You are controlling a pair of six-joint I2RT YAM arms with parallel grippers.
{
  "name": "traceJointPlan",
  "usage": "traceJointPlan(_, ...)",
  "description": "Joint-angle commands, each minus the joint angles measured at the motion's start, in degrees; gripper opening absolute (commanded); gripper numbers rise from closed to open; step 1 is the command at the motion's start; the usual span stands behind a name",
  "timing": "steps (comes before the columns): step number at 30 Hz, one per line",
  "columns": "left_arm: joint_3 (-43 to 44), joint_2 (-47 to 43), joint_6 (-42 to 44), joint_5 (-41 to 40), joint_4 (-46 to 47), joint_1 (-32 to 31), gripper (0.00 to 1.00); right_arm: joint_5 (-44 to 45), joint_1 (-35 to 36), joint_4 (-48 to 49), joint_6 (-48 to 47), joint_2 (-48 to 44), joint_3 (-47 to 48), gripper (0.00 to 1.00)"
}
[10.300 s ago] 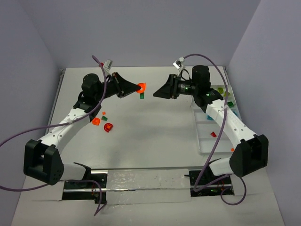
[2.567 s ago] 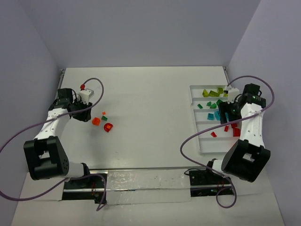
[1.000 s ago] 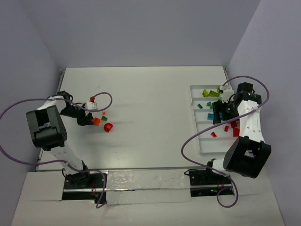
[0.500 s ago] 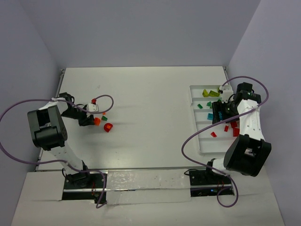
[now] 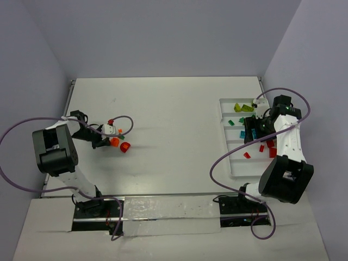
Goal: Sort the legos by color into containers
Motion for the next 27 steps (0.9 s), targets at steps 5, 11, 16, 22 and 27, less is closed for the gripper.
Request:
traceJointPlan(5, -1.7, -4.6, -0.1, 1.3, 3.3, -0.5, 0.39, -1.4, 1.1, -1.0, 1.0, 0.2, 3.5, 0.86)
traceJointPlan(11, 1.2, -5.8, -0.9, 3.6, 0.4, -0.5, 0.73, -1.3, 1.4, -1.0, 1.0, 0.4, 3.5, 0.86)
traceJointPlan(16, 2.6, -5.1, 4.3, 4.0, -3.8, -1.0, 0.83, -1.3, 1.5, -0.9, 1.0, 0.6, 3.1, 0.86)
traceJointPlan(22, 3.2, -3.7, 7.9, 3.5, -4.2, -2.5, 0.84, -1.3, 1.5, -0.7, 1.2, 0.8, 2.5, 0.86)
traceJointPlan(27, 4.8, -1.7, 9.1, 1.9, -5.7, -4.7, 0.84, -1.6, 1.5, -0.8, 1.6, 1.4, 2.8, 0.86)
